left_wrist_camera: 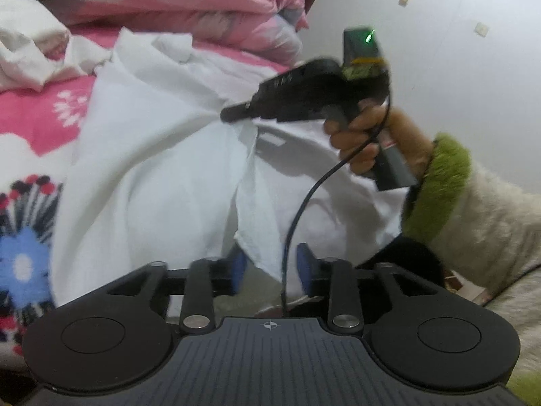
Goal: Fold clothes
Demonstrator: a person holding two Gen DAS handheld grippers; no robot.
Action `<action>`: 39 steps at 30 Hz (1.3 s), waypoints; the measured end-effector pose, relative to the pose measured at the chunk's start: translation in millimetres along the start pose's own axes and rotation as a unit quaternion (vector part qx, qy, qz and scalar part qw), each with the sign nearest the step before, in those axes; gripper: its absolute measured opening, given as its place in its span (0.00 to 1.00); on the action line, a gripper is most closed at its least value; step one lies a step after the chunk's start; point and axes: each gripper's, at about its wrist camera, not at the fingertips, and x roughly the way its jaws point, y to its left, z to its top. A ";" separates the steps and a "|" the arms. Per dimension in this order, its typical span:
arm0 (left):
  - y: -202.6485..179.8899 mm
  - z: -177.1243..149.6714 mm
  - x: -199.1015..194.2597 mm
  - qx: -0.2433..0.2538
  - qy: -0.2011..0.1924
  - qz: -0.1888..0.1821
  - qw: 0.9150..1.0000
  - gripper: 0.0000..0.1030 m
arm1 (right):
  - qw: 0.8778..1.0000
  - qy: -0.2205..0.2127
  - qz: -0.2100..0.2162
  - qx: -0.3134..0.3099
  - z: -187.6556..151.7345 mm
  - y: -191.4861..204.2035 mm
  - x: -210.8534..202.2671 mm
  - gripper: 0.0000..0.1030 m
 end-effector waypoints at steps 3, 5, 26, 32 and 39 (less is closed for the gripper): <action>6.6 1.2 -22.7 -0.009 -0.010 -0.015 1.000 0.38 | 1.000 -0.005 0.006 0.005 -2.9 -5.8 -4.1 0.03; 13.5 4.0 -37.3 -0.022 -0.019 -0.017 0.999 0.39 | 1.000 -0.008 0.008 0.012 -5.2 -10.3 -8.0 0.03; 73.4 6.9 -47.4 -0.080 -0.033 0.153 0.984 0.39 | 0.948 0.018 0.021 -0.318 -94.0 124.0 -55.3 0.33; 70.9 5.4 -43.3 -0.066 -0.028 0.167 0.983 0.39 | 0.910 0.054 -0.006 -0.412 -112.5 158.2 -10.4 0.33; 75.5 4.5 -46.0 -0.077 -0.030 0.155 0.984 0.39 | 0.877 0.104 -0.085 -0.462 -144.5 139.1 -35.4 0.31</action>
